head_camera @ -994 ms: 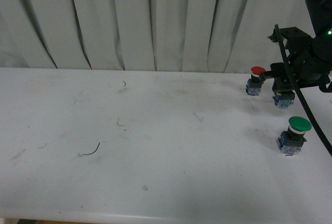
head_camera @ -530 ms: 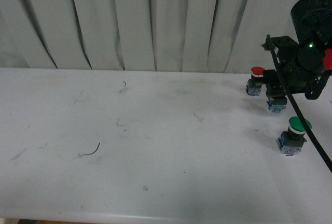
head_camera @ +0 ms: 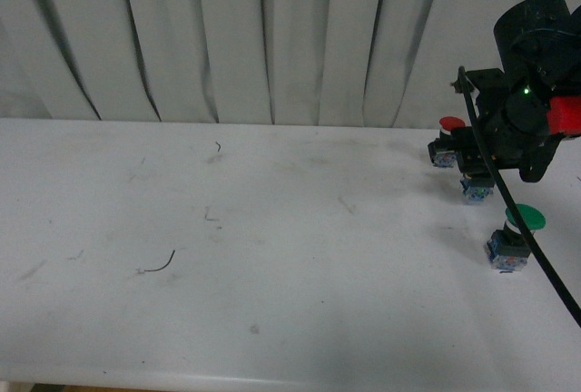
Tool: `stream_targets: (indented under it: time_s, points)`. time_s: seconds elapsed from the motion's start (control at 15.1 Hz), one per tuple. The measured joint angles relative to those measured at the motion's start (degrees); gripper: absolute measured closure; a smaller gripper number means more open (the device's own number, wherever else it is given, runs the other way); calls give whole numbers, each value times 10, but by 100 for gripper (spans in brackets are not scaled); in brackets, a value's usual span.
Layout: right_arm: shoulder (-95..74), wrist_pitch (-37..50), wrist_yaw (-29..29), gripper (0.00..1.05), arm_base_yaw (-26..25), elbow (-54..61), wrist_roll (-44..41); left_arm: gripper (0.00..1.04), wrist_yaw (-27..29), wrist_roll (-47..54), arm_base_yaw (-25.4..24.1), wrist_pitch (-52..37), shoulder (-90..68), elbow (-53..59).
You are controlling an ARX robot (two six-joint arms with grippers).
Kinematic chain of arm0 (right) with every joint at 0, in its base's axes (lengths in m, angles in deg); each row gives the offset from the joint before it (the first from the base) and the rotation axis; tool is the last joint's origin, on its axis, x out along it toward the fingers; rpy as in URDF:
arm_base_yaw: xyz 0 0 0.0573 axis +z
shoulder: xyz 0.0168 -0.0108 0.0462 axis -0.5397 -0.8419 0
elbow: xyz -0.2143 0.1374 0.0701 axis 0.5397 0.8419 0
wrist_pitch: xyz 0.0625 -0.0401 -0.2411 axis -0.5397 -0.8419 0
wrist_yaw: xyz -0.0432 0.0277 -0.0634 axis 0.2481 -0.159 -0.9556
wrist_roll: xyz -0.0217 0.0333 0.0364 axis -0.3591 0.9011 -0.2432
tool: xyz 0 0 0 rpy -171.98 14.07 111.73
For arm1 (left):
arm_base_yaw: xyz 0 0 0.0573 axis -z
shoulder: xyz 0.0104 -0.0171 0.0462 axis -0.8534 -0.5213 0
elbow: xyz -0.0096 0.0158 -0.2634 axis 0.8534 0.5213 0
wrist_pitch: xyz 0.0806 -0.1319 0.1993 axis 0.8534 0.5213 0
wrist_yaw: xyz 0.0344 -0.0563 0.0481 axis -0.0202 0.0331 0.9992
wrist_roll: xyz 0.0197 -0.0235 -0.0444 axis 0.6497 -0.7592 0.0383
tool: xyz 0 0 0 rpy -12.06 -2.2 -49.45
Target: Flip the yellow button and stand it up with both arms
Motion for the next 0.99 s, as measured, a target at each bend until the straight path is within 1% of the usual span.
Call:
stream_targets:
  time_s: [0.27, 0.8, 0.86, 0.99]
  points:
    - [0, 25, 0, 70, 0, 30, 0, 7, 0, 0, 0, 0, 0, 0]
    - [1, 42, -3, 70, -1, 39, -4, 7, 0, 0, 0, 0, 0, 0]
    - [1, 42, -3, 67, -1, 39, -6, 7, 0, 0, 0, 0, 0, 0]
    - [1, 42, -3, 42, -2, 40, -7, 7, 0, 0, 0, 0, 0, 0]
